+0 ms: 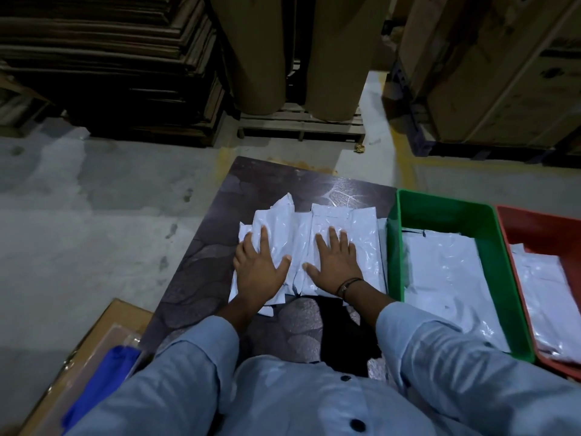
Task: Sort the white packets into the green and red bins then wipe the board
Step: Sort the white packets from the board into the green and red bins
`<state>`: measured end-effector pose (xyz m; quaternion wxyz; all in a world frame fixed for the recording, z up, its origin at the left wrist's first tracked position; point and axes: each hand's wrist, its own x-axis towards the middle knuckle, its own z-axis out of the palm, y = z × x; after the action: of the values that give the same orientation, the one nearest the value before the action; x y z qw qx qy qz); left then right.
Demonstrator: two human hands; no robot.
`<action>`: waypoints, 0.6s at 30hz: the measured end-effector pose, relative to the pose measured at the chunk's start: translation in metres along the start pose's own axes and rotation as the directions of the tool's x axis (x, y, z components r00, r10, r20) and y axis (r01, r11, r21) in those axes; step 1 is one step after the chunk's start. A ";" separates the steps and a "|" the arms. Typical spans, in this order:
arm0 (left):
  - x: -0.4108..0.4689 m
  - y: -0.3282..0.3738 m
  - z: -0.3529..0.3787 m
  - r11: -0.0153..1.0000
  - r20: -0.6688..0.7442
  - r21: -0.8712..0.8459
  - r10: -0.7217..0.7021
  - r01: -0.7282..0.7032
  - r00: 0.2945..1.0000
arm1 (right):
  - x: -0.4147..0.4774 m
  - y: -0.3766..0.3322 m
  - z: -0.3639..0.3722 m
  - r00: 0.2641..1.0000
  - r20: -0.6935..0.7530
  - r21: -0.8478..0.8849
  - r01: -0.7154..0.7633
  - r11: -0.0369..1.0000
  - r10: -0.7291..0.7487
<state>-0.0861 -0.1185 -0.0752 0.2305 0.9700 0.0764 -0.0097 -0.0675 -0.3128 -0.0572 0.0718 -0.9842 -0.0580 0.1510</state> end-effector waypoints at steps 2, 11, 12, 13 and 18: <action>0.001 -0.001 -0.002 1.000 -0.004 -0.027 -0.004 0.004 1.000 | -0.004 -0.001 0.004 1.000 0.005 -0.004 0.017 1.000 -0.017; 0.005 0.011 -0.004 1.000 -0.065 0.000 -0.017 0.017 0.998 | -0.007 -0.002 -0.006 0.999 0.017 0.047 0.031 0.998 -0.032; 0.004 0.013 -0.005 1.000 -0.080 0.016 0.001 0.000 0.997 | -0.008 -0.001 -0.009 1.000 0.010 0.059 0.029 0.998 -0.030; 0.004 0.015 -0.006 1.000 -0.090 0.026 0.015 -0.012 0.996 | -0.008 0.000 -0.012 1.000 -0.001 0.071 0.028 0.997 -0.028; 0.005 0.034 -0.024 1.000 -0.070 0.023 0.004 -0.002 0.998 | -0.007 0.003 -0.036 0.997 -0.071 0.135 0.009 0.991 0.001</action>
<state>-0.0767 -0.1368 -0.0392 0.2167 0.9724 0.0828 0.0240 -0.0634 -0.3209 -0.0217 0.1406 -0.9817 -0.0468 0.1193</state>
